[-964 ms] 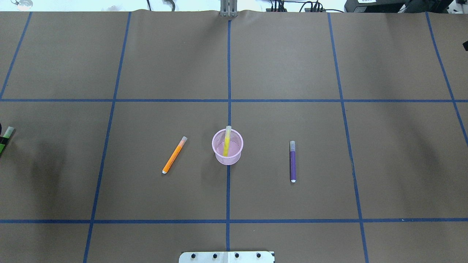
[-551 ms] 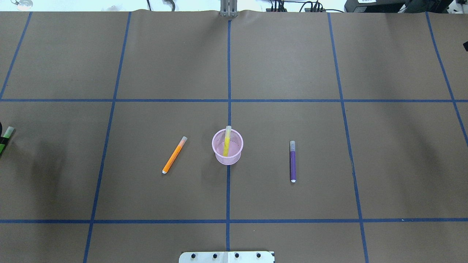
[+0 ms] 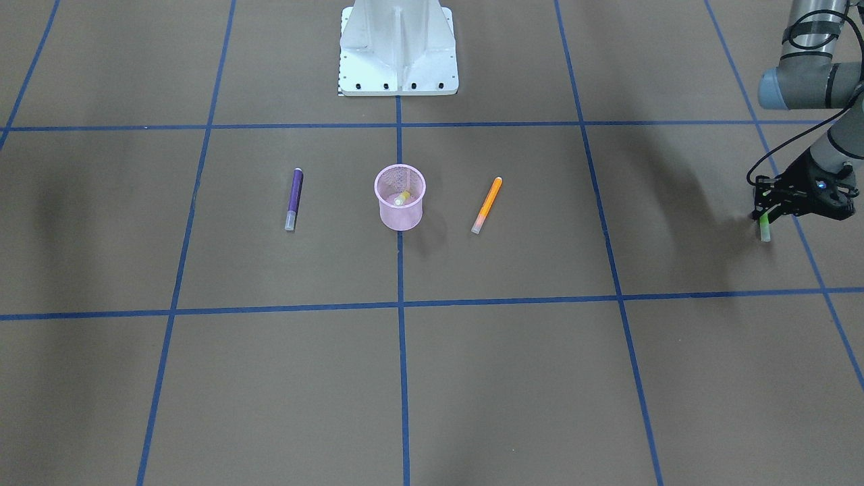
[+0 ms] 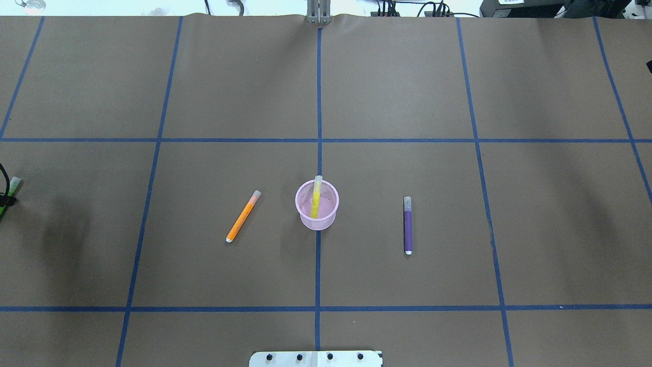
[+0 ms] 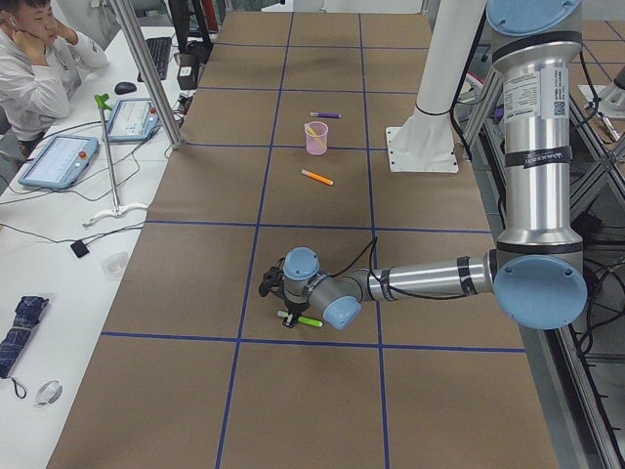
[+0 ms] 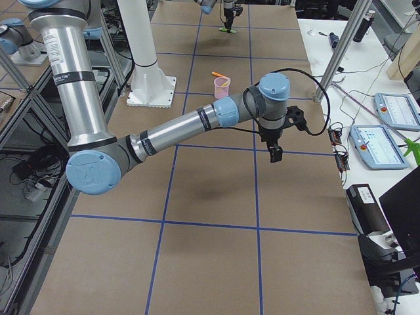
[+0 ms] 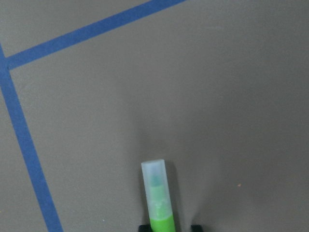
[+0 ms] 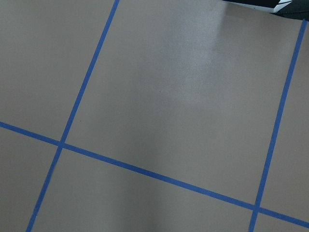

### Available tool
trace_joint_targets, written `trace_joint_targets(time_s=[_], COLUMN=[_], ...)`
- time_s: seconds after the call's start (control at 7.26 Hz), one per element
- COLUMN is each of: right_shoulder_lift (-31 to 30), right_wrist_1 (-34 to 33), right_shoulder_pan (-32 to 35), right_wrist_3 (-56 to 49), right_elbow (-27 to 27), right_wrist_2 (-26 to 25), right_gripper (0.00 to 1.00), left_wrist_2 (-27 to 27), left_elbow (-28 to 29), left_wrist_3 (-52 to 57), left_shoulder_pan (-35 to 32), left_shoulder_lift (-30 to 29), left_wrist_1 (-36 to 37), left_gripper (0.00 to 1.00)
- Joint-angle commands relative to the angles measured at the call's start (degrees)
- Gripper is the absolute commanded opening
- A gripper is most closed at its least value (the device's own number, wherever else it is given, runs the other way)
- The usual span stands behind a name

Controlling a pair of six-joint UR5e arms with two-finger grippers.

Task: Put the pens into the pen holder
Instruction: 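Lower the left gripper onto the green highlighter and close on it, then lift the green highlighter with the left gripper and carry it over the cup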

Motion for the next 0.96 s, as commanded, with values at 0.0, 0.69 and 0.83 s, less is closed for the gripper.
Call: trace_joint_targets(time_s=[0.0,0.69,0.83], right_shoulder_lift=[-0.24,-0.77,-0.77], right_wrist_1=[0.00,0.09,0.09], right_shoulder_pan=[0.00,0.00,0.00], right_wrist_3=[0.00,0.00,0.09], right_elbow=[0.17,0.44,0.61], right_wrist_2=[0.09,0.18,0.18], right_gripper=[1.00,1.00,1.00], left_wrist_2=[-0.70,-0.71,-0.19], left_elbow=[-0.64,-11.19,-11.19], left_wrist_3=[0.26,-6.01,-9.72], left_shoulder_pan=[-0.05,2.83,7.29], left_shoulder_lift=[-0.65,-12.04,-16.52], left_wrist_1=[-1.92,-15.70,-18.86], left_gripper=[0.00,0.00,0.00])
